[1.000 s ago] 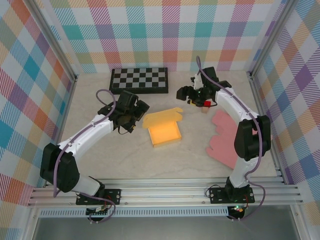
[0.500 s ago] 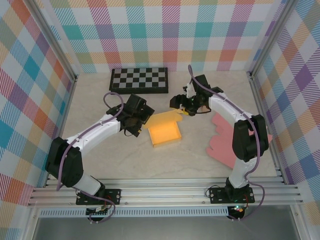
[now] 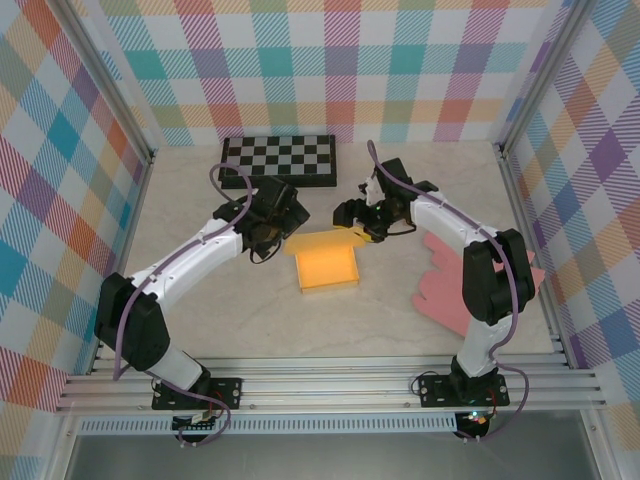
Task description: Fold the paper box
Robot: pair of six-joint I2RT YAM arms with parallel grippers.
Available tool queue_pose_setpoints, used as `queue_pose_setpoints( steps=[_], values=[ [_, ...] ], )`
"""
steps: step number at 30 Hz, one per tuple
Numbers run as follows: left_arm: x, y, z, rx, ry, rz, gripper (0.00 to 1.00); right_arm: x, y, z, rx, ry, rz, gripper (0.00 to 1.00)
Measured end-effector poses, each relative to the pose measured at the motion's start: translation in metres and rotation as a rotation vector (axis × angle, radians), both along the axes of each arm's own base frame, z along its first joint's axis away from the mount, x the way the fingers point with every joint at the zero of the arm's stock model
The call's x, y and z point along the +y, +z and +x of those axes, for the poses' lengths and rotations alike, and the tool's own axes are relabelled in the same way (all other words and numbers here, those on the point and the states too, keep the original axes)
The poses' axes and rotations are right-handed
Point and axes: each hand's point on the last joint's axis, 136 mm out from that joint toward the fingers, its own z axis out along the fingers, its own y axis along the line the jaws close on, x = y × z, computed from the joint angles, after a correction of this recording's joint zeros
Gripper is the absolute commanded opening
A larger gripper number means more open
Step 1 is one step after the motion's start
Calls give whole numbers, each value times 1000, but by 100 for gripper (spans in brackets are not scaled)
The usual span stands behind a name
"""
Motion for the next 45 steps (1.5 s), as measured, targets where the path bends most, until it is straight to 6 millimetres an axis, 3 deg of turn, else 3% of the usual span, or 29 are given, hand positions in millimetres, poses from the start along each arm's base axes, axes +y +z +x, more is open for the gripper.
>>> queue_pose_setpoints(
  steps=[4, 9, 11, 17, 21, 31, 40, 45],
  values=[
    [0, -12, 2, 22, -54, 44, 100, 0, 0, 0, 1, 0, 0, 80],
    [-15, -46, 4, 113, -81, 27, 100, 0, 0, -1, 8, -5, 0, 80],
    [-21, -50, 1, 127, -68, -8, 100, 0, -1, -1, 16, -14, 3, 80],
    [-40, -51, -5, 144, -2, -126, 100, 1, -7, -14, 74, -46, 16, 79],
    [-51, -48, -11, 149, 13, -168, 100, 16, -9, -26, 102, -34, 35, 79],
    [-45, -29, -9, 103, 16, -138, 97, 25, 1, -26, 125, -62, 76, 80],
    [-32, -26, -14, 70, 12, -53, 78, -3, 5, -26, -47, -13, -96, 80],
    [-18, -14, -14, 39, 13, 20, 77, -25, 40, -32, -276, 66, -178, 80]
  ],
)
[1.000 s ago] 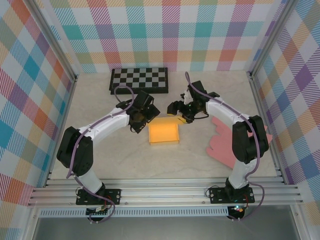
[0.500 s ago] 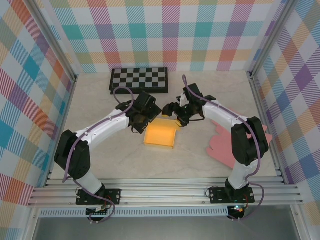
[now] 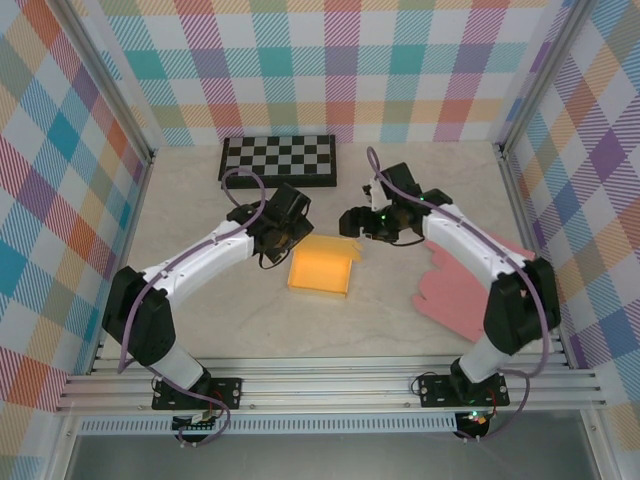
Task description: Fold the paper box
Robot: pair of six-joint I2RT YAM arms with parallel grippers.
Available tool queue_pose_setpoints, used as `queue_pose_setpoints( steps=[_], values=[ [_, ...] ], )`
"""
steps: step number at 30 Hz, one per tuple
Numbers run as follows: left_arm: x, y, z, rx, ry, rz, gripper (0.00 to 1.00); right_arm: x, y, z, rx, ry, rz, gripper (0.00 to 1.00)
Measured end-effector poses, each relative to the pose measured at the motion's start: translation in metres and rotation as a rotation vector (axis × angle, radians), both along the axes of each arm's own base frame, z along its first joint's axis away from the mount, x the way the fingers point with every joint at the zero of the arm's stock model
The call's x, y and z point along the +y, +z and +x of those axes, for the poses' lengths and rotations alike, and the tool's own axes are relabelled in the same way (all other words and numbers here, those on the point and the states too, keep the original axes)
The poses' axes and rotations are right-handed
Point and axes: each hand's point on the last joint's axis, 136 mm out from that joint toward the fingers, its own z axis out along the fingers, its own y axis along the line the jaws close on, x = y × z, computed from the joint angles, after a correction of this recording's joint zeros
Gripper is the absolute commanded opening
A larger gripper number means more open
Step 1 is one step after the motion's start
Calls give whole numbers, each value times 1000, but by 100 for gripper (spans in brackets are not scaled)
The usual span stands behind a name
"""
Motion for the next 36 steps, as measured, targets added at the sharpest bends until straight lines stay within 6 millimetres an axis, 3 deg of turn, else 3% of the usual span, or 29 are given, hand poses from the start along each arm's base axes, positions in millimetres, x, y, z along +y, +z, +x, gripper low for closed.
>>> queue_pose_setpoints(
  steps=[4, 7, 8, 10, 13, 15, 17, 21, 25, 30, 32, 36],
  values=[
    [3, 25, 4, -59, -113, 83, 83, -18, 32, -18, -202, 95, -38, 81],
    [-2, 60, 11, -164, -303, 171, 90, -26, 45, -30, -309, 169, -68, 81],
    [-4, 72, 11, -212, -383, 198, 87, -25, 47, -33, -334, 203, -73, 80],
    [-9, 90, 5, -285, -538, 242, 78, -23, 42, -38, -374, 278, -84, 78],
    [-22, 106, -8, -407, -807, 308, 75, -24, 16, -50, -398, 374, -111, 73],
    [-30, 104, -19, -490, -983, 356, 70, -27, -1, -56, -391, 409, -131, 72],
    [-37, 89, -36, -567, -1198, 424, 66, -29, -11, -59, -387, 426, -143, 72],
    [-46, 53, -63, -667, -1573, 552, 64, -26, -6, -53, -438, 434, -138, 71],
    [-62, 51, -51, -733, -1766, 667, 61, -22, 0, -49, -485, 447, -130, 72],
    [-75, 48, -30, -769, -1874, 751, 58, -22, 0, -49, -511, 465, -131, 72],
    [-77, 40, -26, -752, -1910, 758, 52, -21, -1, -48, -517, 466, -131, 71],
    [-82, 25, -17, -705, -1973, 748, 26, -21, -7, -49, -510, 455, -126, 67]
  ],
)
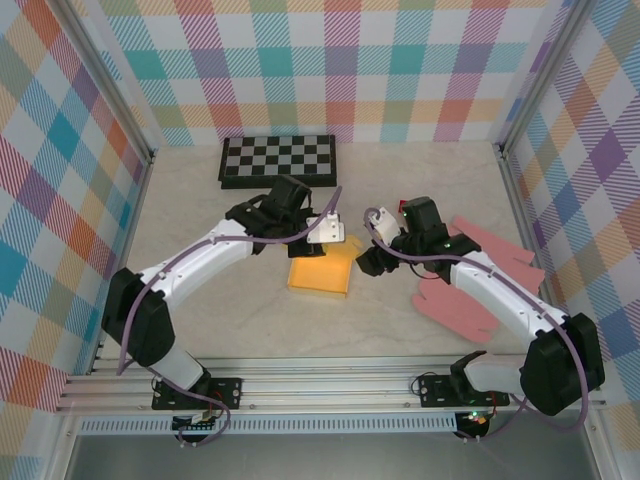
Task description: Fold the paper box
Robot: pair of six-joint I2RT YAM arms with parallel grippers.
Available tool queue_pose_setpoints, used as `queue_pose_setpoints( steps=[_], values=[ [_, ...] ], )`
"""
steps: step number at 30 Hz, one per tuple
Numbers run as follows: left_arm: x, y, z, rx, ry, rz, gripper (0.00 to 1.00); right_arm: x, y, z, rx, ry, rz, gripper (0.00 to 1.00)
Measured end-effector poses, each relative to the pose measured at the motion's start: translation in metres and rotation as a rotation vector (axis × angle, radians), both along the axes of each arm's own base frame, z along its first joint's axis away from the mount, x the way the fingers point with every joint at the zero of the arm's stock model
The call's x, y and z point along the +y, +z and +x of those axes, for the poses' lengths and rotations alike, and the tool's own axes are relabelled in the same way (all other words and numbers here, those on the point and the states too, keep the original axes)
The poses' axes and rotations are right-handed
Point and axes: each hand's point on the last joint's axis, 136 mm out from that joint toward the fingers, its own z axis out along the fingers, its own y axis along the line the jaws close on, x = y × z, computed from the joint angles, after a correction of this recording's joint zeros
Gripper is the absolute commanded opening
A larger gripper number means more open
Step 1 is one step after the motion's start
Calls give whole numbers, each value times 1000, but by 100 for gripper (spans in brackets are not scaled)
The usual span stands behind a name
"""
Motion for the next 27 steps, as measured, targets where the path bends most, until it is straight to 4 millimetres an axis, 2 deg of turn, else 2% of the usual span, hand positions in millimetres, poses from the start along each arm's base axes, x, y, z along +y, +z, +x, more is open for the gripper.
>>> queue_pose_setpoints(
  steps=[4, 7, 11, 13, 16, 19, 24, 27],
  values=[
    [-2, -9, 8, 8, -12, 23, 12, 1, -8, 2, 14, -35, 32, 67],
    [-1, -11, 9, 8, -15, 29, 2, -3, -20, 3, 45, -81, 52, 67],
    [2, -11, 10, 11, -21, 31, 0, -26, -34, 14, 66, -180, 57, 69],
    [5, -13, 10, 23, -21, 33, 0, -41, -33, 27, 30, -208, 46, 70],
    [8, -13, 10, 34, -20, 26, 0, -53, -32, 45, -57, -182, 12, 69],
    [8, -11, 9, 38, -22, 15, 0, -44, -40, 52, -105, -47, -23, 69],
    [8, -1, 4, 38, -37, -10, 0, -27, -59, 51, -153, 149, -48, 68],
    [8, 3, -1, 41, -48, -19, 0, -17, -60, 55, -180, 221, -51, 67]
  ],
)
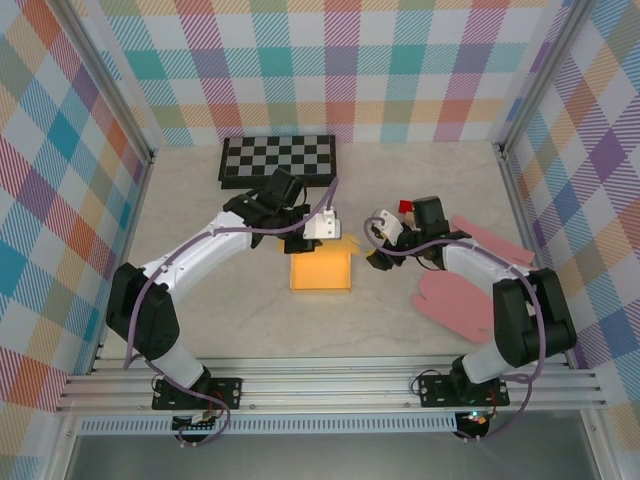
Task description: Fold the paper box
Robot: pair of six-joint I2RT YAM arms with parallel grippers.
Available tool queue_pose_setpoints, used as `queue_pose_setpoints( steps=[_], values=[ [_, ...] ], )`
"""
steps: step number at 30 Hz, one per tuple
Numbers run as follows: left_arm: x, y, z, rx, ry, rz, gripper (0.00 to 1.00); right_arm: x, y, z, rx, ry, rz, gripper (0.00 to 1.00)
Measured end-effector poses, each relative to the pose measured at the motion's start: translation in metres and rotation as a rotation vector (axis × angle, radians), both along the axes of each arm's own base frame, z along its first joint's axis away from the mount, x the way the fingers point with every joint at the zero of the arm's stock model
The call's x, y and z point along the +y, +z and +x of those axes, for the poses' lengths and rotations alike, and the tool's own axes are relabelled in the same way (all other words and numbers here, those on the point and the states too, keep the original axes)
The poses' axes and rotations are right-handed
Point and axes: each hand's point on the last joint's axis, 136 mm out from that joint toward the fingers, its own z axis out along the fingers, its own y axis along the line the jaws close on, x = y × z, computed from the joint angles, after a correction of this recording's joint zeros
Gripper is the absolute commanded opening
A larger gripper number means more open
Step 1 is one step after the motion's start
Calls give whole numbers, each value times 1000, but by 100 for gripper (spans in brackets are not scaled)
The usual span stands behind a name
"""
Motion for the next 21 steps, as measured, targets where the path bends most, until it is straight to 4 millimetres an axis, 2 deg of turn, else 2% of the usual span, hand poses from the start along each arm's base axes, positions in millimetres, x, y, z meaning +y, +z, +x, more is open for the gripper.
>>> queue_pose_setpoints(
  steps=[6, 14, 16, 18, 21],
  values=[
    [0, 2, -1, 7, -6, -14, 0, 24, 10, 1, -84, 135, -25, 64],
    [-3, 3, -5, 25, -15, -34, 0, 54, 16, -21, -101, 254, 4, 62],
    [-4, 3, -5, 29, -15, -37, 0, 61, 17, -26, -104, 277, 14, 59],
    [-4, 4, -5, 32, -15, -41, 0, 65, 19, -28, -106, 288, 26, 58],
    [-5, 6, -6, 38, -12, -50, 0, 68, 21, -30, -107, 299, 38, 53]
  ],
)
